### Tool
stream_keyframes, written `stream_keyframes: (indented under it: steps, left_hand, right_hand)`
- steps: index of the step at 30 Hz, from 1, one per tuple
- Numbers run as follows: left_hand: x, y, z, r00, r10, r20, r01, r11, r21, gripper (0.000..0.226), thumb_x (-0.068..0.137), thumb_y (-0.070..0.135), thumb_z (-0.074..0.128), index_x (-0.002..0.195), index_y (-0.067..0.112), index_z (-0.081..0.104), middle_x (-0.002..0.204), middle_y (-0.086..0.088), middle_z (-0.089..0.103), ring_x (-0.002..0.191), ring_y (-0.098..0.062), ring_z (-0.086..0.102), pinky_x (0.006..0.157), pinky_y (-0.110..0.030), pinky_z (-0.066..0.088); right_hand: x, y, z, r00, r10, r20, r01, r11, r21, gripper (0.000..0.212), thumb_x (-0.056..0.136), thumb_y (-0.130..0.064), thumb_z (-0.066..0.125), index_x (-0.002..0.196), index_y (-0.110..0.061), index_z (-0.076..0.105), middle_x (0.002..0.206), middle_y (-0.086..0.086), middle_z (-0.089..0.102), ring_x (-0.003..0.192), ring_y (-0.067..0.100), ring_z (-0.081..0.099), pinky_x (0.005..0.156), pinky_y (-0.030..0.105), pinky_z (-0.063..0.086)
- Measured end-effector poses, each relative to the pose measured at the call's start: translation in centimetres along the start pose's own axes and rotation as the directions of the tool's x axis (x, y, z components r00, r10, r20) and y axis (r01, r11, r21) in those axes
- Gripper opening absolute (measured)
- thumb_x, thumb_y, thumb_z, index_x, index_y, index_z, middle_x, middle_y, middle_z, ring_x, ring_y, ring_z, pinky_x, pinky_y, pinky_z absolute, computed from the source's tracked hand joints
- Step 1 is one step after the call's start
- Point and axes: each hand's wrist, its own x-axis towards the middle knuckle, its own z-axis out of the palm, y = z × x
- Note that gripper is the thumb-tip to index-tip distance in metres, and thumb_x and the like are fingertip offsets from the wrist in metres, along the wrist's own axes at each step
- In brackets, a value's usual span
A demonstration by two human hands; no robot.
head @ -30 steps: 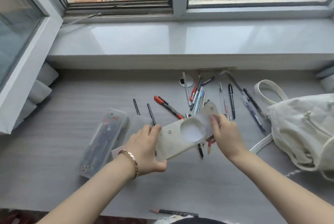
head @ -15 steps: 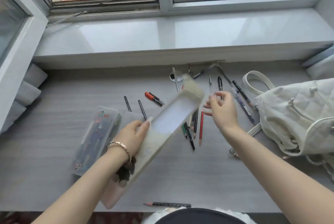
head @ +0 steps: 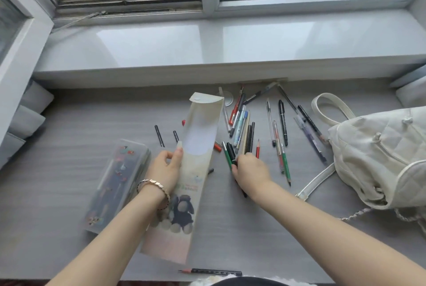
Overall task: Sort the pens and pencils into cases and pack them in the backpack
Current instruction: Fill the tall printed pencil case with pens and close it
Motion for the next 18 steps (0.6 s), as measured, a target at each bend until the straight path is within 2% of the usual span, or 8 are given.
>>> stream_keyframes:
  steps: [3, 5, 6, 7, 9, 12, 15, 18]
  left_hand:
    - [0.7, 0.1, -0.3, 1.0, -0.006, -0.024, 0.006, 1.0, -0.017, 0.034, 0.092, 0.044, 0.041, 0.071, 0.018, 0.047, 0.065, 0.002, 0.048, 0.058, -0.01, 0.043, 0.053, -0.025, 0.03]
    - [1.0, -0.1, -0.7, 0.999, -0.004, -0.035, 0.004, 1.0, 0.001, 0.033, 0.093, 0.043, 0.039, 0.075, 0.016, 0.048, 0.065, 0.001, 0.048, 0.058, -0.011, 0.043, 0.052, -0.026, 0.03]
    - [1.1, -0.2, -0.8, 0.999, 0.004, -0.035, -0.004, 1.0, 0.007, 0.032, 0.094, 0.042, 0.038, 0.079, 0.016, 0.049, 0.067, 0.0, 0.048, 0.058, -0.011, 0.043, 0.052, -0.026, 0.03]
    - [1.3, -0.4, -0.9, 0.999, 0.012, -0.034, -0.012, 1.0, 0.003, 0.03, 0.094, 0.041, 0.038, 0.085, 0.016, 0.05, 0.069, 0.0, 0.049, 0.059, -0.01, 0.043, 0.052, -0.025, 0.03]
    - [1.6, -0.5, -1.0, 0.999, 0.034, -0.025, -0.034, 0.999, -0.019, 0.026, 0.095, 0.038, 0.037, 0.094, 0.016, 0.052, 0.069, 0.002, 0.05, 0.059, -0.008, 0.043, 0.053, -0.021, 0.031]
    - [2.1, -0.6, -0.9, 0.997, 0.07, -0.007, -0.071, 0.997, -0.038, 0.025, 0.095, 0.036, 0.037, 0.093, 0.017, 0.054, 0.067, 0.0, 0.049, 0.057, -0.011, 0.042, 0.053, -0.023, 0.032]
    - [2.9, -0.5, -0.5, 0.996, 0.088, 0.019, -0.087, 0.995, -0.059, 0.022, 0.095, 0.036, 0.038, 0.082, 0.026, 0.053, 0.067, -0.004, 0.049, 0.058, -0.016, 0.042, 0.053, -0.025, 0.032]
    - [3.4, 0.0, -0.1, 0.997, 0.078, 0.022, -0.076, 0.993, -0.091, 0.02, 0.095, 0.034, 0.04, 0.086, 0.022, 0.054, 0.066, 0.002, 0.051, 0.057, -0.012, 0.044, 0.053, -0.023, 0.033]
  right_hand:
    - [0.9, -0.7, 0.0, 0.993, 0.104, 0.062, -0.103, 0.994, -0.029, 0.016, 0.089, -0.012, 0.046, 0.093, -0.001, 0.057, 0.101, 0.015, 0.058, 0.092, 0.032, 0.059, 0.069, 0.033, 0.046]
    - [1.1, -0.7, -0.4, 0.983, 0.153, 0.102, -0.151, 0.988, -0.02, 0.018, 0.085, -0.014, 0.048, 0.069, -0.005, 0.047, 0.083, 0.01, 0.052, 0.077, 0.029, 0.055, 0.06, 0.029, 0.042]
    - [1.2, -0.7, -0.8, 0.98, 0.167, 0.109, -0.168, 0.986, 0.002, 0.022, 0.083, -0.015, 0.047, 0.063, -0.008, 0.042, 0.076, 0.008, 0.049, 0.07, 0.027, 0.051, 0.056, 0.027, 0.04]
    - [1.5, -0.6, -1.1, 0.978, 0.173, 0.112, -0.179, 0.983, 0.044, 0.021, 0.083, -0.016, 0.045, 0.064, -0.008, 0.042, 0.073, 0.007, 0.048, 0.067, 0.026, 0.049, 0.054, 0.026, 0.039]
    - [2.1, -0.5, -2.2, 0.983, 0.163, 0.084, -0.176, 0.967, 0.183, 0.016, 0.088, -0.016, 0.04, 0.078, -0.005, 0.046, 0.073, 0.008, 0.049, 0.065, 0.025, 0.05, 0.053, 0.026, 0.039]
    - [4.3, 0.1, -3.7, 0.978, 0.206, -0.02, -0.184, 0.907, 0.379, 0.015, 0.092, -0.012, 0.036, 0.097, -0.001, 0.044, 0.083, 0.011, 0.051, 0.072, 0.029, 0.052, 0.057, 0.03, 0.038]
    - [7.1, 0.0, -4.4, 0.968, 0.239, -0.076, -0.196, 0.911, 0.362, 0.013, 0.092, -0.013, 0.039, 0.088, -0.003, 0.046, 0.085, 0.015, 0.055, 0.069, 0.027, 0.048, 0.052, 0.028, 0.034]
    - [9.4, -0.8, -4.4, 0.964, 0.251, -0.087, -0.224, 0.945, 0.238, 0.018, 0.092, -0.017, 0.046, 0.093, -0.001, 0.053, 0.088, 0.015, 0.058, 0.073, 0.029, 0.05, 0.06, 0.028, 0.037]
